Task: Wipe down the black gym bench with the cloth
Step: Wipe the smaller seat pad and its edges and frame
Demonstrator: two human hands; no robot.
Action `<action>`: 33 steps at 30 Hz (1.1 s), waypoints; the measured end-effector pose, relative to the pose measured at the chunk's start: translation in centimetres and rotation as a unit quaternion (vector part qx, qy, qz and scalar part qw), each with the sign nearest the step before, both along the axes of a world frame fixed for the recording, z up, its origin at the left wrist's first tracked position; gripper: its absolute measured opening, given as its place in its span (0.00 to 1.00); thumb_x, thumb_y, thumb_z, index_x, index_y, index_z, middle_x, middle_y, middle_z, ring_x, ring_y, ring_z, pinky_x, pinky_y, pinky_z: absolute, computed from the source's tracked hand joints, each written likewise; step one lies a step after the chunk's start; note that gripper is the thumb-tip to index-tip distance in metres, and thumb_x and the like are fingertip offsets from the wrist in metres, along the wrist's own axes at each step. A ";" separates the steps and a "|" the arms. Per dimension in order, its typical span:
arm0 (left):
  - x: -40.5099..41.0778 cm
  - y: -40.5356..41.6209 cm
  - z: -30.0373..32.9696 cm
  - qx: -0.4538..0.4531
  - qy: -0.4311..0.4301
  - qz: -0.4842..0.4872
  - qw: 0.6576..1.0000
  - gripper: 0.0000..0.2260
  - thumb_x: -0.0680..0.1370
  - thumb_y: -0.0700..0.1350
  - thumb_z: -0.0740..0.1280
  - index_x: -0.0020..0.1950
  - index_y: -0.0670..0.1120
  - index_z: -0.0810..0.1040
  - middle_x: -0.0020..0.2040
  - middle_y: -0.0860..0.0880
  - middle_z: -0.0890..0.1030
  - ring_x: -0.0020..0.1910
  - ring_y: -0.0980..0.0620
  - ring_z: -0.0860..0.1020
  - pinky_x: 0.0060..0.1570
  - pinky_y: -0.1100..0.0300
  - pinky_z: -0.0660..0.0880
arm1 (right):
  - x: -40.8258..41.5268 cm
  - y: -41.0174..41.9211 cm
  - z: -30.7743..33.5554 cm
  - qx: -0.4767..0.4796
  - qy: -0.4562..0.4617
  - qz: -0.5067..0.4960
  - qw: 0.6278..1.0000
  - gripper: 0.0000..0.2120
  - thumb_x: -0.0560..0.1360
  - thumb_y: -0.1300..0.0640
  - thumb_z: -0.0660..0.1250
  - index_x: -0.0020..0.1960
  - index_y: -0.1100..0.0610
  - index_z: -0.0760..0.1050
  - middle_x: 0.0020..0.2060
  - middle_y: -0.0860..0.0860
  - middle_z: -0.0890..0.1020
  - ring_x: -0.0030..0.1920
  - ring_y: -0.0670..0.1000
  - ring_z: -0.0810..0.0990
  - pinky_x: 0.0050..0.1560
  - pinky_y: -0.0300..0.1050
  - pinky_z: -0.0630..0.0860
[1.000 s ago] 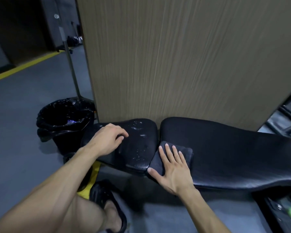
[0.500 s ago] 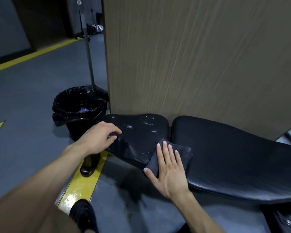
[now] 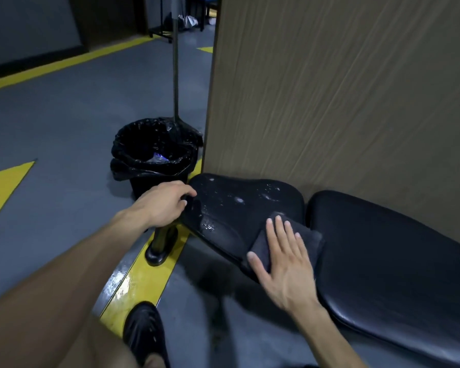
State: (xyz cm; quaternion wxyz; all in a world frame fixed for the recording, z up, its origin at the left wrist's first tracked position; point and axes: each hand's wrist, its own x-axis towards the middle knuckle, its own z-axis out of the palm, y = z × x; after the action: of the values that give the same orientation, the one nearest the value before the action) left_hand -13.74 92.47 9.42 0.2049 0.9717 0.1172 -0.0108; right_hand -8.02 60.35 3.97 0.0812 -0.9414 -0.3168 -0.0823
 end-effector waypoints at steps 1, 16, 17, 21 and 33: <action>0.2 0.3 -0.1 -0.003 0.002 0.006 1.000 0.15 0.83 0.45 0.61 0.70 0.55 0.75 0.66 0.54 0.76 0.59 0.49 0.77 0.58 0.51 0.76 | 0.4 -1.1 -0.1 0.011 -0.002 -0.007 1.000 0.42 0.79 0.28 0.42 0.82 0.55 0.51 0.82 0.49 0.52 0.82 0.49 0.46 0.80 0.52 0.48; 0.7 3.8 -0.9 -0.177 0.008 0.008 0.984 0.16 0.84 0.39 0.60 0.69 0.52 0.76 0.64 0.55 0.81 0.54 0.61 0.82 0.50 0.65 0.78 | -2.7 14.6 -1.2 -0.054 -0.043 0.056 0.996 0.40 0.82 0.39 0.52 0.81 0.65 0.46 0.81 0.62 0.48 0.82 0.60 0.47 0.79 0.58 0.54; 0.5 4.0 -0.9 -0.184 0.015 0.004 0.983 0.16 0.84 0.38 0.60 0.69 0.53 0.76 0.65 0.55 0.81 0.55 0.60 0.82 0.54 0.62 0.78 | -2.2 14.2 -1.2 -0.059 -0.049 0.064 0.995 0.40 0.82 0.38 0.52 0.82 0.64 0.46 0.81 0.60 0.48 0.82 0.58 0.48 0.79 0.58 0.54; 0.0 4.8 -1.0 -0.211 0.045 -0.015 0.976 0.18 0.84 0.38 0.59 0.70 0.55 0.74 0.68 0.56 0.79 0.59 0.59 0.82 0.65 0.51 0.76 | -3.5 8.7 -1.8 -0.069 -0.078 0.057 0.993 0.38 0.82 0.39 0.53 0.82 0.61 0.48 0.82 0.58 0.51 0.82 0.56 0.51 0.79 0.57 0.53; -0.7 6.5 -1.7 -0.239 -0.006 0.062 0.969 0.21 0.83 0.34 0.58 0.73 0.49 0.72 0.66 0.48 0.81 0.55 0.53 0.83 0.59 0.55 0.78 | -3.2 22.2 -1.6 -0.150 -0.091 0.059 0.983 0.34 0.85 0.51 0.45 0.77 0.71 0.32 0.78 0.69 0.37 0.79 0.67 0.38 0.79 0.61 0.44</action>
State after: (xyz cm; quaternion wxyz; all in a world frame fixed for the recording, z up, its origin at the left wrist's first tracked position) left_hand -14.49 98.92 7.68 0.4319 0.8855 0.1704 -0.0203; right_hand -11.21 82.53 2.40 -0.0858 -0.9113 -0.3862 -0.1143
